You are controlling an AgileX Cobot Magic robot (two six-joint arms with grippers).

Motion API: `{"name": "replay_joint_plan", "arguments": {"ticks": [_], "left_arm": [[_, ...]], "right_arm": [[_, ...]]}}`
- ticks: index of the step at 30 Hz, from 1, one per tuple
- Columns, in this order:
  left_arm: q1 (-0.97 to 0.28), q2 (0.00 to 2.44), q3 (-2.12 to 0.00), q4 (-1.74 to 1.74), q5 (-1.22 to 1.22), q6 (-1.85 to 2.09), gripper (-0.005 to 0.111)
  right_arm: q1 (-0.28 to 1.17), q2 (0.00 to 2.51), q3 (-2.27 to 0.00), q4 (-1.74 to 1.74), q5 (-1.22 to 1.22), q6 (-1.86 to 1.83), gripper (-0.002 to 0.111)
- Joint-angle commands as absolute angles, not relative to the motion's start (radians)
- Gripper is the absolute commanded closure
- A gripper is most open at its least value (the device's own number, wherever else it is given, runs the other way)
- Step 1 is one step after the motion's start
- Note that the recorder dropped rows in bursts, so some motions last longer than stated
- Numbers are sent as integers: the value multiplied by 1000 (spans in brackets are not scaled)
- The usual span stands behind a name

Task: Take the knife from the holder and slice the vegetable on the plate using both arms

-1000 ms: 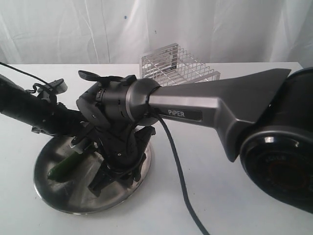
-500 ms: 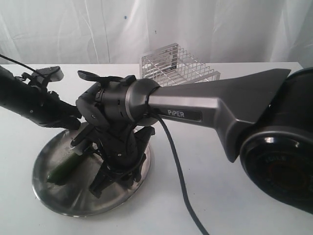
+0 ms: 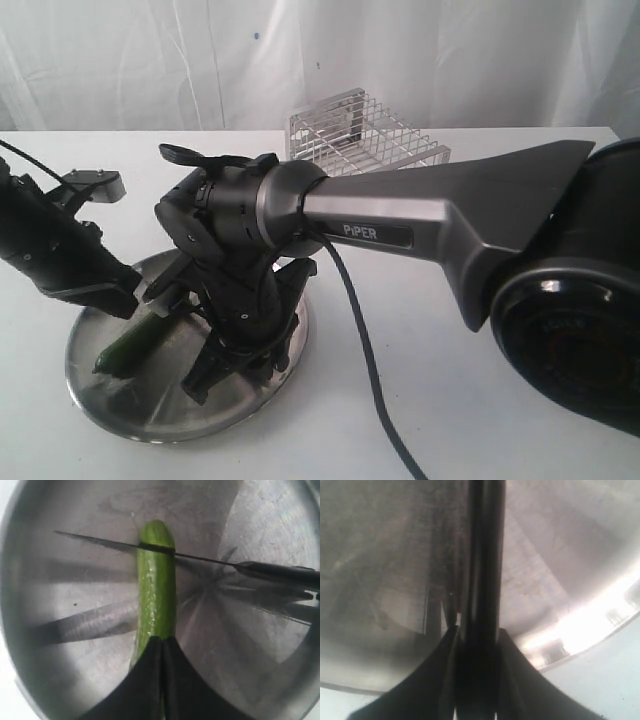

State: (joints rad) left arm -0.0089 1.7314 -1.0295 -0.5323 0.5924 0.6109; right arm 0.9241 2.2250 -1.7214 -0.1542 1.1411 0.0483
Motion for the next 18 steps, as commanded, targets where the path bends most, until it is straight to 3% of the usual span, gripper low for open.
{"name": "replay_joint_plan", "arguments": {"ticks": [1, 18], "left_arm": [[-11, 1721, -995, -629, 606, 675, 107], [-13, 1854, -986, -712, 564, 696, 107]], "right_arm": [[916, 2225, -1723, -158, 1142, 30, 108], [916, 2225, -1723, -158, 1140, 29, 108]]}}
